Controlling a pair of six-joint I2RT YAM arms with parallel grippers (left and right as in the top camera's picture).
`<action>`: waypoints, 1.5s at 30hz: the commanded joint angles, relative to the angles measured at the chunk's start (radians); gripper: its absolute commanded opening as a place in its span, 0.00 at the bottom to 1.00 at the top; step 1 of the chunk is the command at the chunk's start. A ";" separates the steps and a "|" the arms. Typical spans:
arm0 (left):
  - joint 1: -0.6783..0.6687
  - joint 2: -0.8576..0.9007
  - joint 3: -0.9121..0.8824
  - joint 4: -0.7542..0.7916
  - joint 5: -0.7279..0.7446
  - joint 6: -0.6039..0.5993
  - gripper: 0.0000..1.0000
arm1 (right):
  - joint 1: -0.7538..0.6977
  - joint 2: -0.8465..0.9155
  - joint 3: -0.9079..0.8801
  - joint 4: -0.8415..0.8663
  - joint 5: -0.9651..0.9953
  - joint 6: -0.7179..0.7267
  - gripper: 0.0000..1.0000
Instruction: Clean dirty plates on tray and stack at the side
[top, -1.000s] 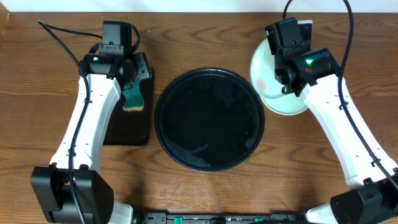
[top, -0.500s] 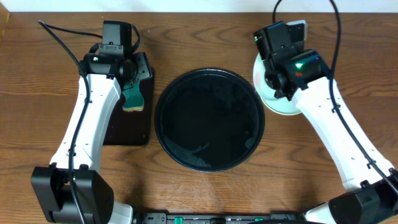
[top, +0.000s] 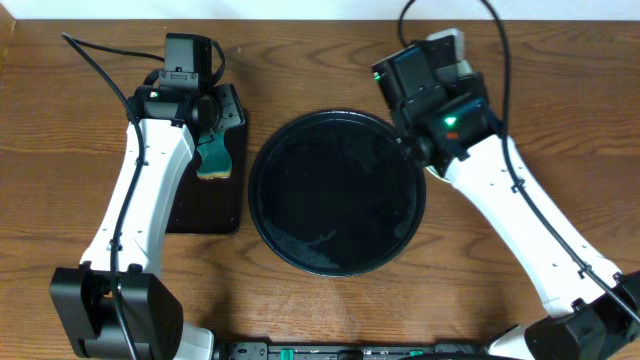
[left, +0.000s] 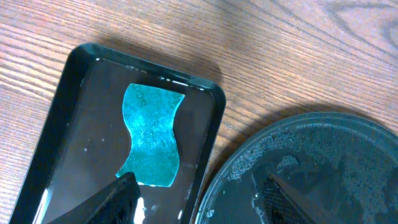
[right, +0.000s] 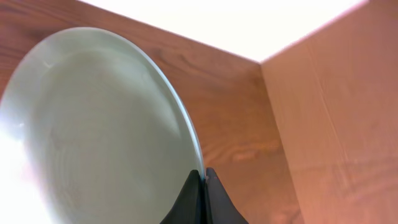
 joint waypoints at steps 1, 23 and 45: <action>0.000 0.011 -0.009 0.001 -0.001 0.016 0.65 | 0.050 -0.002 0.007 0.027 0.076 -0.076 0.01; 0.000 0.011 -0.009 0.001 -0.001 0.016 0.65 | 0.165 -0.002 0.007 0.180 0.463 -0.114 0.01; 0.000 0.011 -0.009 0.000 -0.001 0.017 0.65 | -0.395 -0.002 0.007 0.006 -0.968 0.058 0.01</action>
